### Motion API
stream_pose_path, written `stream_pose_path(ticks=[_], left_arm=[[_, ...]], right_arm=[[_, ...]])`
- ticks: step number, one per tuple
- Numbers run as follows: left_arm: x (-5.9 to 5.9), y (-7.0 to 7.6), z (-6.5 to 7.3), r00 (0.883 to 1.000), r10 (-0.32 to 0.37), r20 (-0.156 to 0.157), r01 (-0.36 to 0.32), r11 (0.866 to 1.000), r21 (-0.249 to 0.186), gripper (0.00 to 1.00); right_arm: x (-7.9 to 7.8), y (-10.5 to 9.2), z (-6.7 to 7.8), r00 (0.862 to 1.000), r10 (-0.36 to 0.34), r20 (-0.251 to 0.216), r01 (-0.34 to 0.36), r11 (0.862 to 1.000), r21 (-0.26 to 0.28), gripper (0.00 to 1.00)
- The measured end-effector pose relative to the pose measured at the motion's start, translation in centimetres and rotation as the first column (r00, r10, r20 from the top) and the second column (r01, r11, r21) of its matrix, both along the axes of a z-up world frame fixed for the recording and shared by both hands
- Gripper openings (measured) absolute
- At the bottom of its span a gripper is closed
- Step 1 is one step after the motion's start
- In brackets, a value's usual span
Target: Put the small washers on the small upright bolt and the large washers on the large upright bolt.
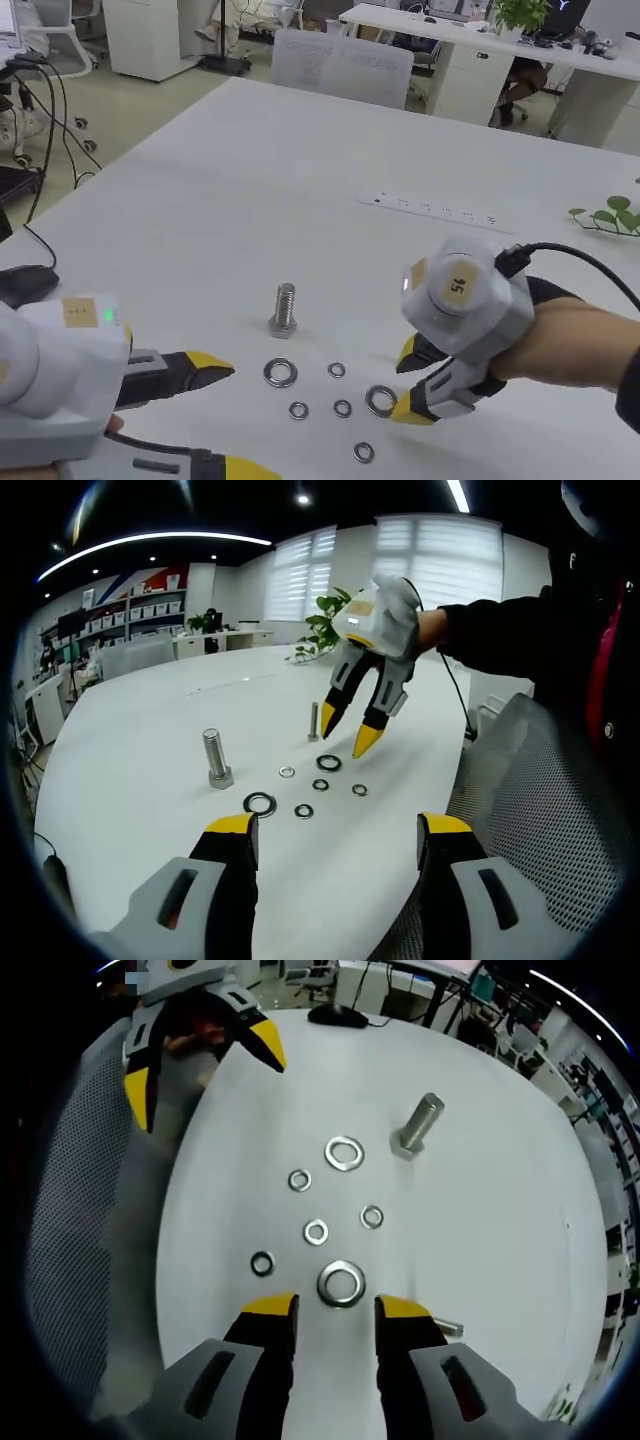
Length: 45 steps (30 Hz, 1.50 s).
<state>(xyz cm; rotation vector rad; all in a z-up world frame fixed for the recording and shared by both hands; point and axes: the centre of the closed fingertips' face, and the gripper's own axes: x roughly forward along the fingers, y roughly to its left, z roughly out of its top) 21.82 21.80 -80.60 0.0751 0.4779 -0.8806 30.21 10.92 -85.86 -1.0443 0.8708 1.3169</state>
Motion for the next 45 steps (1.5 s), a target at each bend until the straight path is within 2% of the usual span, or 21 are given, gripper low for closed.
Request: stream_pose_path(ticks=[12, 26, 36, 45], left_arm=[[0.1, 0.2, 0.0, 1.000, 0.015, 0.002, -0.015, 1.000, -0.002, 0.62], [0.2, 0.3, 0.0, 1.000, 0.022, 0.002, -0.022, 1.000, -0.002, 0.61], [0.2, 0.4, -0.1, 1.000, 0.025, 0.000, -0.025, 1.000, 0.002, 0.59], [0.3, 0.3, -0.1, 1.000, 0.024, 0.000, -0.024, 1.000, 0.005, 0.59]], right_arm=[[0.3, 0.7, -1.1, 0.999, 0.019, -0.027, -0.020, 0.998, -0.056, 0.31], [0.5, 0.4, -2.3, 0.999, 0.026, -0.048, -0.031, 0.994, -0.105, 0.30], [0.4, 0.5, -2.3, 0.996, 0.011, -0.084, -0.020, 0.994, -0.110, 0.26], [0.5, 0.5, -2.4, 0.995, -0.002, -0.095, -0.012, 0.990, -0.140, 0.26]])
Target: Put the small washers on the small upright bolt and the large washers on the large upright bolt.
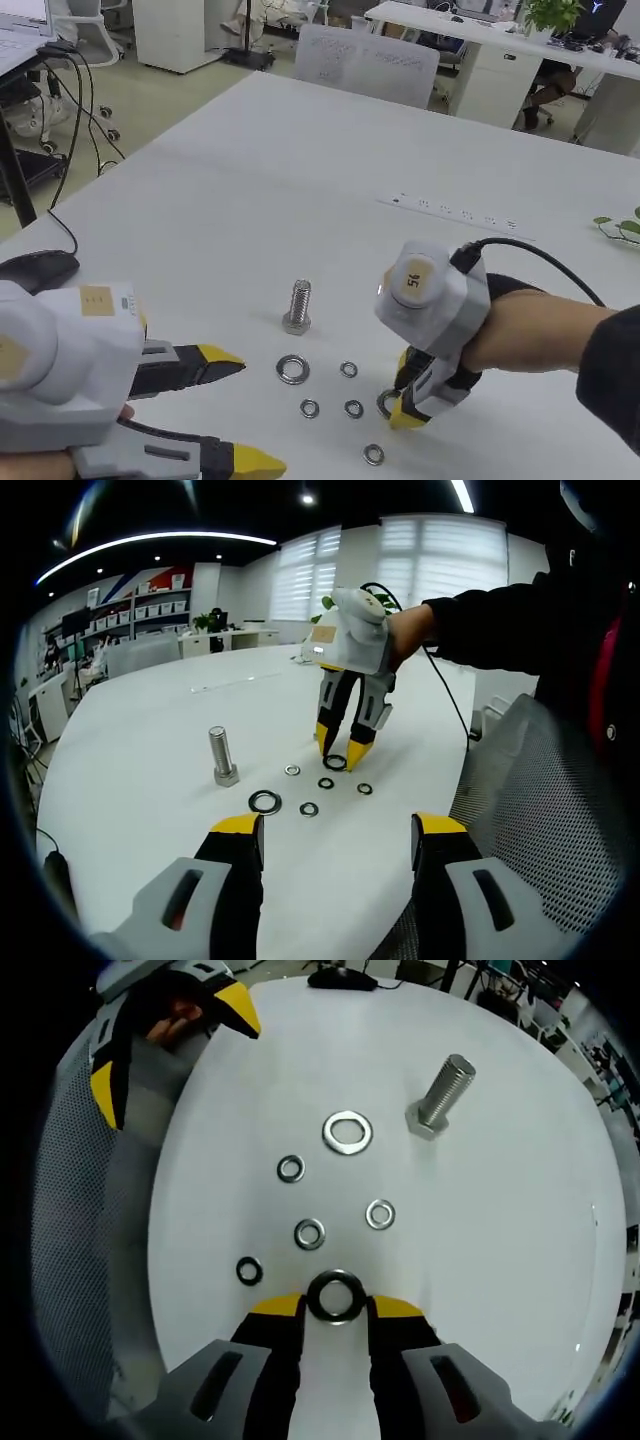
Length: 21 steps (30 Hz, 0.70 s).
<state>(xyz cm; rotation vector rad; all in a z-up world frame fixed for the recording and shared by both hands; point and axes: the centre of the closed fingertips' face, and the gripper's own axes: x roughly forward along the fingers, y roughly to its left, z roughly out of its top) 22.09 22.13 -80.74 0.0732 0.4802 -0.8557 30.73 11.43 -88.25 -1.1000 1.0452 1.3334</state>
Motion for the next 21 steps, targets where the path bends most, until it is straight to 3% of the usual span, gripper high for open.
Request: stream_pose_path(ticks=[8, 21], left_arm=[[0.03, -0.02, -0.02, 1.000, -0.001, 0.001, 0.001, 1.000, -0.001, 0.58], [0.11, 0.19, 0.29, 1.000, 0.008, 0.018, -0.008, 1.000, 0.000, 0.58]], right_arm=[[-0.27, 0.11, -0.07, 1.000, 0.013, 0.025, -0.012, 0.998, -0.055, 0.24], [-0.24, 0.05, 0.03, 0.999, -0.025, 0.030, 0.026, 0.998, -0.055, 0.24]])
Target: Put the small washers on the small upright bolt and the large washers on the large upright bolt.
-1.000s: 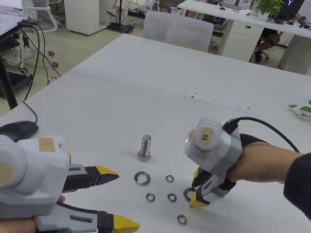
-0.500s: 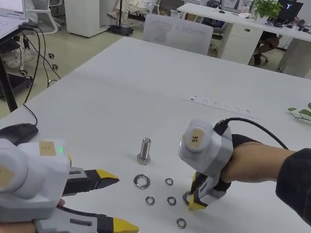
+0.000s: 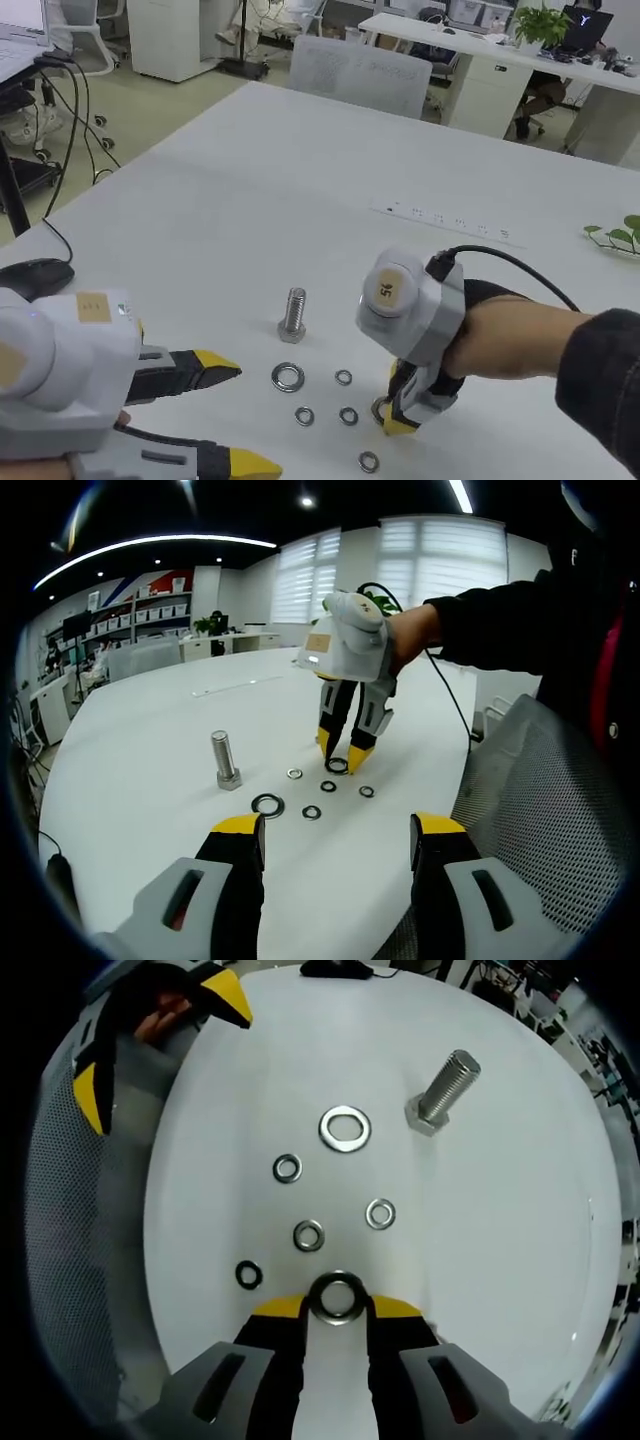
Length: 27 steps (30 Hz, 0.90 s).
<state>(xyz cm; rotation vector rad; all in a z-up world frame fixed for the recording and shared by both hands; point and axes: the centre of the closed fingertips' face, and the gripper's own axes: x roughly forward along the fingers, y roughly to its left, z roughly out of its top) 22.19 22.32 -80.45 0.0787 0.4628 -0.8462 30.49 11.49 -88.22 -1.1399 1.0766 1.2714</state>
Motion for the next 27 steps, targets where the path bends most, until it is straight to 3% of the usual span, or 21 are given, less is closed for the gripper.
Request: stream_pose_path(ticks=[27], left_arm=[[1.2, 1.8, 1.1, 0.992, 0.113, 0.053, -0.112, 0.993, -0.020, 0.70]], right_arm=[[0.1, 0.0, 0.5, 1.000, -0.010, 0.025, 0.010, 1.000, 0.002, 0.23]])
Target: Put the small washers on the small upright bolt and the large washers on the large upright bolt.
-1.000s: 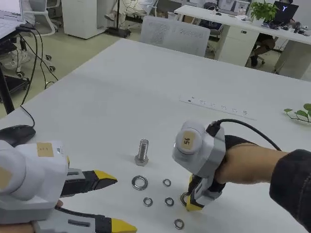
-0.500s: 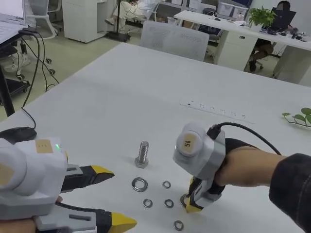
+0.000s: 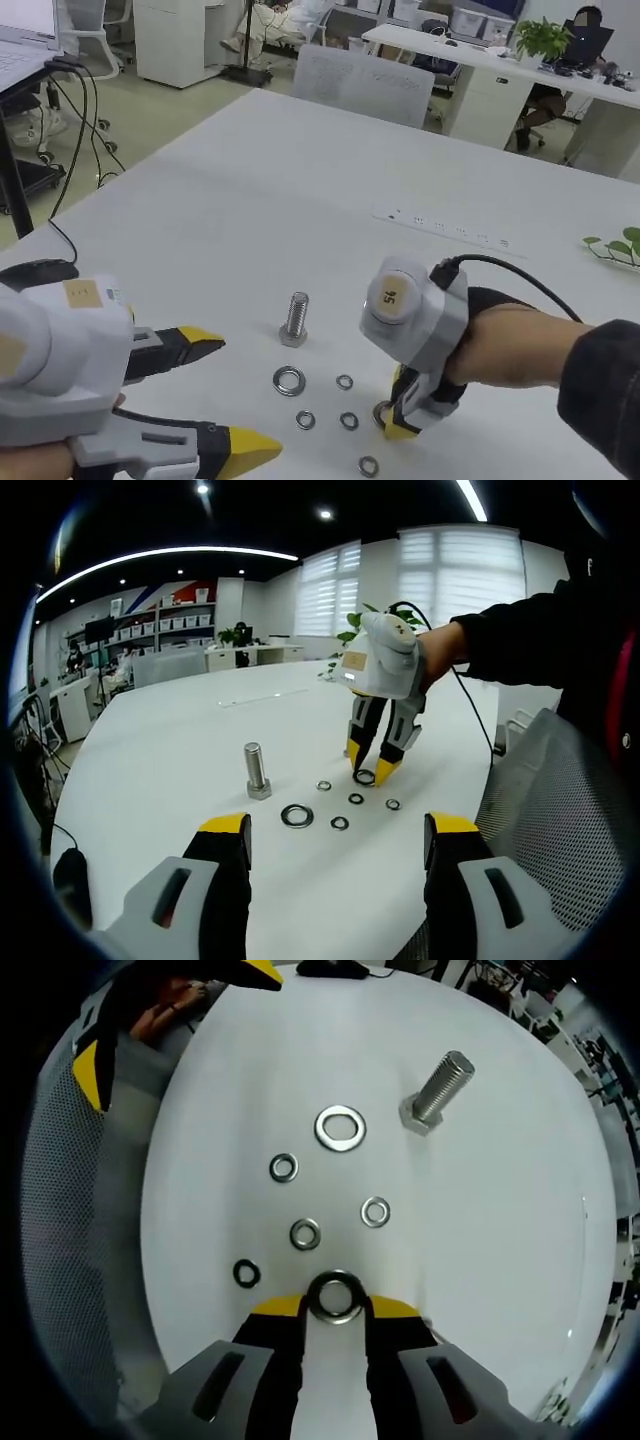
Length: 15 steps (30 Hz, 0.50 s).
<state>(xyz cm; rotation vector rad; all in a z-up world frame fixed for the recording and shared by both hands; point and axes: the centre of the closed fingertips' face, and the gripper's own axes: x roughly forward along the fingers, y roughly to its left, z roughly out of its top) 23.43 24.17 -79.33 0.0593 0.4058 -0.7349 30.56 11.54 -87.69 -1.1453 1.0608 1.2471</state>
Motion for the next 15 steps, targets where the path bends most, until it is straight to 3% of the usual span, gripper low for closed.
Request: stream_pose_path(ticks=[9, 15], left_arm=[[0.3, 0.4, 0.2, 1.000, 0.024, 0.014, -0.024, 1.000, 0.005, 0.72], [0.4, 0.4, 0.3, 0.999, 0.030, 0.021, -0.030, 1.000, 0.006, 0.73]], right_arm=[[0.5, 0.9, 2.4, 1.000, -0.003, 0.020, 0.002, 0.999, 0.045, 0.23], [1.2, 1.9, 4.9, 0.999, 0.011, 0.048, -0.015, 0.997, 0.075, 0.23]])
